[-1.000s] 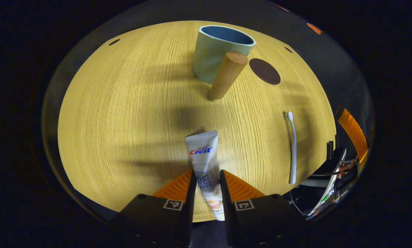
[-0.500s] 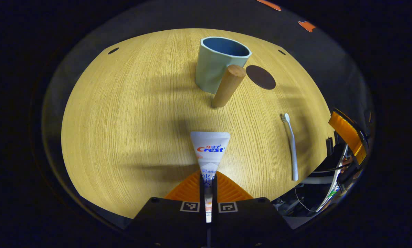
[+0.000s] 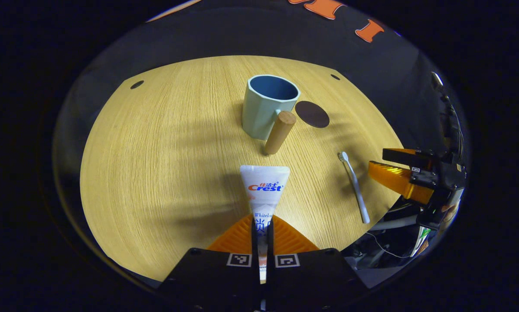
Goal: Put the toothbrush and toothpaste on the desktop into the cup, then pick up the cup and place it on the coaster on the desktop.
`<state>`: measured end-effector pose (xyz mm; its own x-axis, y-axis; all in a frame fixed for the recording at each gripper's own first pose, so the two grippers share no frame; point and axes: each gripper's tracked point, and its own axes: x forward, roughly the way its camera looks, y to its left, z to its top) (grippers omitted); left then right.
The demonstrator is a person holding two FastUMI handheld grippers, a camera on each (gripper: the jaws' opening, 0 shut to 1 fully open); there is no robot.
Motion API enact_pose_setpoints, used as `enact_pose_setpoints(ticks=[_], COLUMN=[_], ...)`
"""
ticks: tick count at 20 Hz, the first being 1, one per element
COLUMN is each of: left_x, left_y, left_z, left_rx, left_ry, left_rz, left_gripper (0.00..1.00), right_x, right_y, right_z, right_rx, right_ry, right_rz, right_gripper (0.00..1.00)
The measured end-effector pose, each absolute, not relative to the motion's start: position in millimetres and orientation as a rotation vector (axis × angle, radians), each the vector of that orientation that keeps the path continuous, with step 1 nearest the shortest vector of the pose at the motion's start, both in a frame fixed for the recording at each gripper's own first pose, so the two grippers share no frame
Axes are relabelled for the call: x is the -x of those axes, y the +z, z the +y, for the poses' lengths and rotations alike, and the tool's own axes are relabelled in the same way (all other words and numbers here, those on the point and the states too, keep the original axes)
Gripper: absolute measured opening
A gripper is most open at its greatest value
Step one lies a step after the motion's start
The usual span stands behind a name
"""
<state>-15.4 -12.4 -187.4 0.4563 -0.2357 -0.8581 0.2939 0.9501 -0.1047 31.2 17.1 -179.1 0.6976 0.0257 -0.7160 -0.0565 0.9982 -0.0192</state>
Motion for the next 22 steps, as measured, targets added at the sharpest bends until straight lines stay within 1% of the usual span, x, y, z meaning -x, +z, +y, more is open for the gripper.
enact_pose_setpoints(ticks=[2, 5, 8, 9, 10, 11, 12, 13, 14, 15, 16, 17, 19, 21, 22], left_x=[14, 11, 11, 12, 13, 12, 11, 11, 12, 11, 10, 9, 9, 9, 9], left_y=[-177, -170, -167, -169, -171, -174, -176, -179, -181, -182, -183, -182, -178, -172, -169], left_z=[-11, -8, -5, -4, -3, -2, -2, -1, -1, -1, -2, -1, 1, 2, 3], left_rx=[-0.048, -0.049, -0.048, -0.041, -0.034, -0.030, -0.030, -0.029, -0.029, -0.023, -0.015, -0.011, -0.012, -0.017, -0.015], left_ry=[-0.349, -0.365, -0.378, -0.381, -0.383, -0.383, -0.383, -0.382, -0.381, -0.382, -0.384, -0.384, -0.379, -0.376, -0.374], left_rz=[1.017, 0.990, 0.974, 0.977, 0.982, 0.985, 0.989, 0.990, 0.992, 0.995, 0.997, 0.998, 0.994, 0.982, 0.971], left_gripper=[0.05, 0.05, 0.05, 0.05, 0.05, 0.05, 0.05, 0.05, 0.05, 0.05, 0.05, 0.05, 0.05, 0.05, 0.05], right_x=[-29, -32, -37, -39, -39, -40, -41, -40, -40, -40, -39, -39, -38, -43, -44], right_y=[-190, -208, -225, -228, -231, -231, -232, -233, -235, -235, -237, -238, -238, -236, -237], right_z=[21, 26, 21, 17, 18, 20, 24, 30, 32, 33, 34, 33, 33, 31, 30], right_rx=[0.044, 0.042, 0.013, 0.021, 0.020, 0.015, 0.012, 0.012, 0.019, 0.027, 0.032, 0.047, 0.059, 0.059, 0.056], right_ry=[0.037, 0.027, -0.015, -0.028, -0.034, -0.029, -0.016, 0.001, 0.010, 0.011, 0.015, 0.010, 0.021, 0.023, 0.024], right_rz=[0.858, 0.934, 0.980, 0.989, 0.994, 0.997, 0.999, 1.002, 1.008, 1.010, 1.010, 1.013, 1.006, 0.998, 0.998], right_gripper=[0.98, 0.94, 0.78, 0.78, 0.71, 0.75, 0.72, 0.65, 0.64, 0.67, 0.61, 0.61, 0.53, 0.42, 0.34])
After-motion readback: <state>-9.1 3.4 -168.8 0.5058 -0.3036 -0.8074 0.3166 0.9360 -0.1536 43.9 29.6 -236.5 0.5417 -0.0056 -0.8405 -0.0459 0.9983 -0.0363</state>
